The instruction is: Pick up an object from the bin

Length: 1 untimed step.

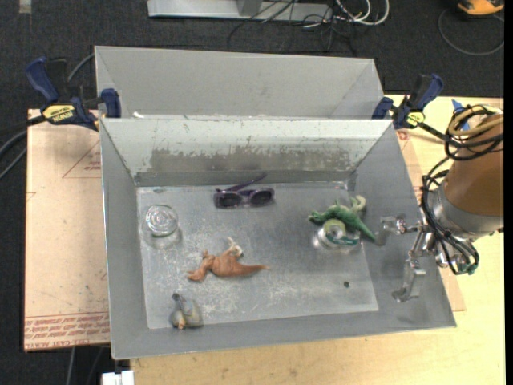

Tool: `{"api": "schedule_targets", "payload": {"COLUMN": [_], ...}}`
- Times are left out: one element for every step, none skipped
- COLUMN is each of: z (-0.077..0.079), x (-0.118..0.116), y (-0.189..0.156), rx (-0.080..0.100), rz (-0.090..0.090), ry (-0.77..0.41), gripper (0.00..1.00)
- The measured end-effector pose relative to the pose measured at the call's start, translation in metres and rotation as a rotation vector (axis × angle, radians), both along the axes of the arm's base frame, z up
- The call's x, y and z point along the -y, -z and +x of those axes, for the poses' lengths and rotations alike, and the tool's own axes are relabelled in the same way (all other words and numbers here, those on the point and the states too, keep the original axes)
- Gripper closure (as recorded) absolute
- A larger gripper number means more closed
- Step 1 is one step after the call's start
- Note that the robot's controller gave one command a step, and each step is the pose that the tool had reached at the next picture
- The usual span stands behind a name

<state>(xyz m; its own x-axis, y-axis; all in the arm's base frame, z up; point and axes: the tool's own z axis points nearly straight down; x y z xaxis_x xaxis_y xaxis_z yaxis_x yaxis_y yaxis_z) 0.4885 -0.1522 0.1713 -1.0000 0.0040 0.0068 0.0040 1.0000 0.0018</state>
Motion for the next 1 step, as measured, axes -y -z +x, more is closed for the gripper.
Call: {"api": "schedule_targets", "payload": {"z": [0.0019], "x": [-0.0010], "y": [-0.0044], "rx": [0.007], "rz": [-0.002], "ry": [-0.005], "gripper": [0.00]}}
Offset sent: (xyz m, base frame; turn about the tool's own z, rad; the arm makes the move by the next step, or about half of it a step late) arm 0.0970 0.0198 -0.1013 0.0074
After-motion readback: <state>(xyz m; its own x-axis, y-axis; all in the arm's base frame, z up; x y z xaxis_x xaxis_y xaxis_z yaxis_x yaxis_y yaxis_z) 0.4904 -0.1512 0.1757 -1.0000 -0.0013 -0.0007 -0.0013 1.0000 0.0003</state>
